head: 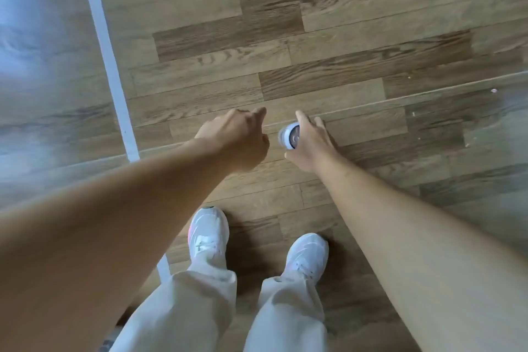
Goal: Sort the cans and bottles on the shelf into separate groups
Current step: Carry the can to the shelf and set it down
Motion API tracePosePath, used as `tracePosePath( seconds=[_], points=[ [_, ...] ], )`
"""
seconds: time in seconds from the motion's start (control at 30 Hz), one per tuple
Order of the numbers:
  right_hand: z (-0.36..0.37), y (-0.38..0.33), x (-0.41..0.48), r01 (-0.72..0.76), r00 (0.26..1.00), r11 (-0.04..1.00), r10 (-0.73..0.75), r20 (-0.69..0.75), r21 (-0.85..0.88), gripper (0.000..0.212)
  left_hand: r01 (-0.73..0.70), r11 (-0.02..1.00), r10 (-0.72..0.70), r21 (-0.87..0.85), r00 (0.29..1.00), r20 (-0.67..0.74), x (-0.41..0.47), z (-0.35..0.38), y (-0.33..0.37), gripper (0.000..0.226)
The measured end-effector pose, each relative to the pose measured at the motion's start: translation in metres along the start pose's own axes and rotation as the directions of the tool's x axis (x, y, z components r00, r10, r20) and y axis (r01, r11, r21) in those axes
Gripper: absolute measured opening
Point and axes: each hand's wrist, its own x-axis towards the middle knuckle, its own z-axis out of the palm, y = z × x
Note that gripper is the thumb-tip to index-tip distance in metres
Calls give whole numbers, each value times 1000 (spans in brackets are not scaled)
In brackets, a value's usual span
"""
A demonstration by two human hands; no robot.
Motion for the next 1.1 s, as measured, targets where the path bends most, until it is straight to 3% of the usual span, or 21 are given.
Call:
tracePosePath(
  seconds=[0.03, 0.17, 0.33, 0.63, 0.87, 1.1],
  points=[
    [5, -1, 4, 6, 1000, 1000, -6, 23, -10, 69, -9, 1000, 9, 16, 1000, 11, -2, -1, -2, 34],
    [21, 3, 12, -2, 994, 995, -9, -107, -99, 39, -34, 997, 33, 74, 999, 16, 2, 2, -8, 34],
    [-8, -7, -19, -21, 990, 994, 5, -141, -106, 44, -32, 990, 30, 141, 999, 15, -3, -16, 1, 43],
    [-173, -75, -166, 64, 981, 996, -73, -182, -54, 52, -86, 992, 84, 93, 996, 17, -79, -129, 54, 65],
    [-301, -144, -321, 85, 968, 996, -92, -232, -40, 49, -291, 951, 297, 104, 953, -51, -194, -273, 121, 91],
    [-404, -180, -421, 93, 940, 995, -96, -329, -24, 54, -363, 924, 355, -118, 931, -85, -259, -372, 172, 89]
  ],
)
